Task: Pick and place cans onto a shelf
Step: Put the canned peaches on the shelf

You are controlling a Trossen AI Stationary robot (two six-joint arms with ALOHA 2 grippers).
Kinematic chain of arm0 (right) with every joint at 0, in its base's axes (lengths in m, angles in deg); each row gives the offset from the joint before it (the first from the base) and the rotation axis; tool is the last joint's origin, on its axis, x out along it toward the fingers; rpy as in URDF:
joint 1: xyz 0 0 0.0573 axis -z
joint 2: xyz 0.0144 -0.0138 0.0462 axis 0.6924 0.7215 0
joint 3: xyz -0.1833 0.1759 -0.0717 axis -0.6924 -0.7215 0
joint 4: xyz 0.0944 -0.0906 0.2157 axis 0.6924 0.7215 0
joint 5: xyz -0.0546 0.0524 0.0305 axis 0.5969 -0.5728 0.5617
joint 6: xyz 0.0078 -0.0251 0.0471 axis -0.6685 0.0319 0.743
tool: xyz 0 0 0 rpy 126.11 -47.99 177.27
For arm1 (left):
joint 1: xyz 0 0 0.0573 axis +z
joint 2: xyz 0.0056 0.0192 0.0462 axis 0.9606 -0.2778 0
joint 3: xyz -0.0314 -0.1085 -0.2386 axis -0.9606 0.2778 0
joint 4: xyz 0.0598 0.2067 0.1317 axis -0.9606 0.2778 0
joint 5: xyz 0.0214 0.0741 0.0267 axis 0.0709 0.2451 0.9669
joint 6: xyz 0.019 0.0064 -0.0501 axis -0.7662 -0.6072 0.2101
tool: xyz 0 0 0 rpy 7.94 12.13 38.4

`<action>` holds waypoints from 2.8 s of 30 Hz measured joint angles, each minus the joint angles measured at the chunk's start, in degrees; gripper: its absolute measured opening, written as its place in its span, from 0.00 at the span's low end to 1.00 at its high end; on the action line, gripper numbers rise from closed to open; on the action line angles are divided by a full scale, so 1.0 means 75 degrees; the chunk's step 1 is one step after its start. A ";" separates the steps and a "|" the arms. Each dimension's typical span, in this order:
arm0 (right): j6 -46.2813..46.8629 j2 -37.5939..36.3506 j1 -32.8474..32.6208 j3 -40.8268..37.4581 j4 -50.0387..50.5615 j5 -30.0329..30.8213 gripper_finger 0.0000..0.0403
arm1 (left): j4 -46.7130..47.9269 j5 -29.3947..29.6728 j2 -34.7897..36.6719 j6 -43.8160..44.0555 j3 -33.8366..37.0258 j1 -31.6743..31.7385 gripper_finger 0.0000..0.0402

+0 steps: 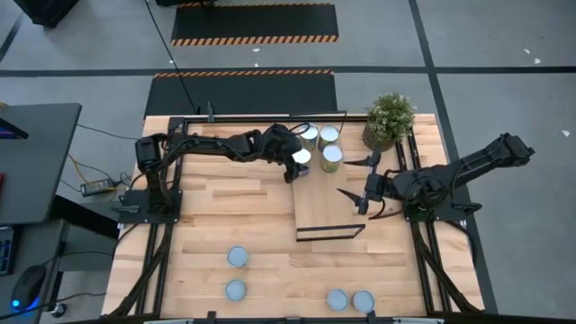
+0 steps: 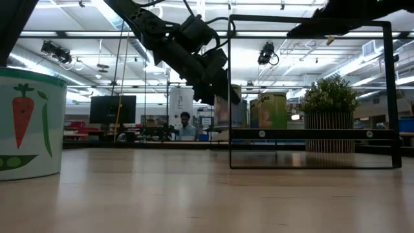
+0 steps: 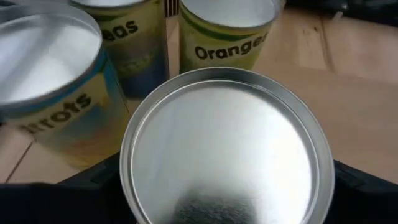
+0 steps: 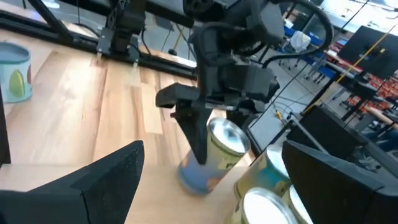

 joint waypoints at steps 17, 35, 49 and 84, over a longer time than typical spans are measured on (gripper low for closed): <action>-0.0259 -0.0009 0.0012 -0.0430 -0.0713 -0.0002 0.97 | -0.0157 0.0569 -0.0145 -0.0768 0.0011 -0.0389 0.88; -0.0099 0.0003 0.0009 -0.0427 -0.0699 -0.0037 0.97 | -0.0755 0.0881 -0.0149 -0.1633 0.0006 -0.0542 0.88; -0.0058 0.0003 0.0009 -0.0424 -0.0687 -0.0046 0.97 | -0.1918 0.0883 0.0067 -0.2084 0.0012 -0.0690 0.88; 0.0085 0.0015 0.0009 -0.0421 -0.0623 -0.0104 0.97 | 0.0843 0.3837 0.1279 -0.1408 0.1284 -0.1393 0.75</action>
